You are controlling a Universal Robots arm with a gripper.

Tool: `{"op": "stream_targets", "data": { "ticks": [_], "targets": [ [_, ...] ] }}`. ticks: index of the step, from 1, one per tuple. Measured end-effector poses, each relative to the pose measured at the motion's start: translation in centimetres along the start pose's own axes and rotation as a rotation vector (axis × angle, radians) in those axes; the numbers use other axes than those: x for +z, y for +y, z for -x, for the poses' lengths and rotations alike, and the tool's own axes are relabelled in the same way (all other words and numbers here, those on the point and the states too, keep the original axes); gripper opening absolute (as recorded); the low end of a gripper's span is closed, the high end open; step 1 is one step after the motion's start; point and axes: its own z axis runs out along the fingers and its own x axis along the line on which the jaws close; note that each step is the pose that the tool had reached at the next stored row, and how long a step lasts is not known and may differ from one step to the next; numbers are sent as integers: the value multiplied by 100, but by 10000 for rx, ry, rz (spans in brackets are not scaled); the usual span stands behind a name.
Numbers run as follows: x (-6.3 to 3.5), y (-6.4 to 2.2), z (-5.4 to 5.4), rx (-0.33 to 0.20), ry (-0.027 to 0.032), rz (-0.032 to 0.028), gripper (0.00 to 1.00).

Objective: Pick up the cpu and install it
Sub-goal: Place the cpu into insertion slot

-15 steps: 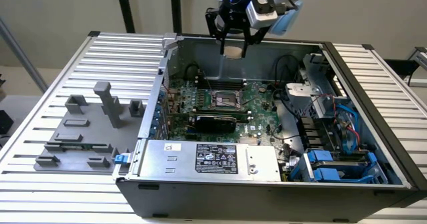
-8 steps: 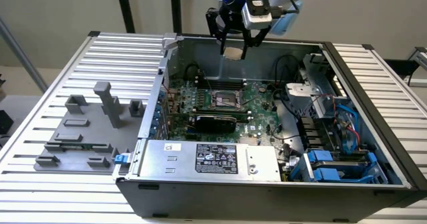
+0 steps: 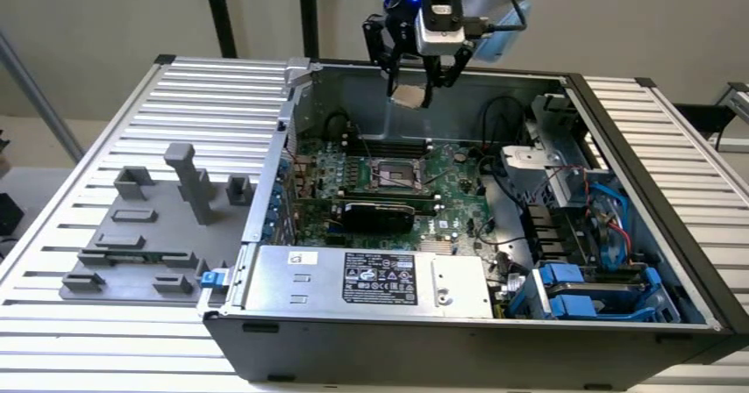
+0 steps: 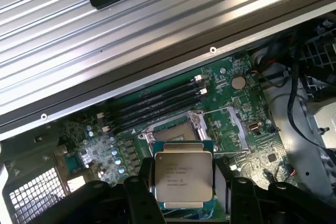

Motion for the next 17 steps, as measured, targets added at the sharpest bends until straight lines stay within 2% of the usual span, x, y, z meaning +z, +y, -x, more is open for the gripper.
{"op": "stream_targets", "data": {
  "ticks": [17],
  "targets": [
    [220,-12,2,3086,-163,32,55]
  ]
}}
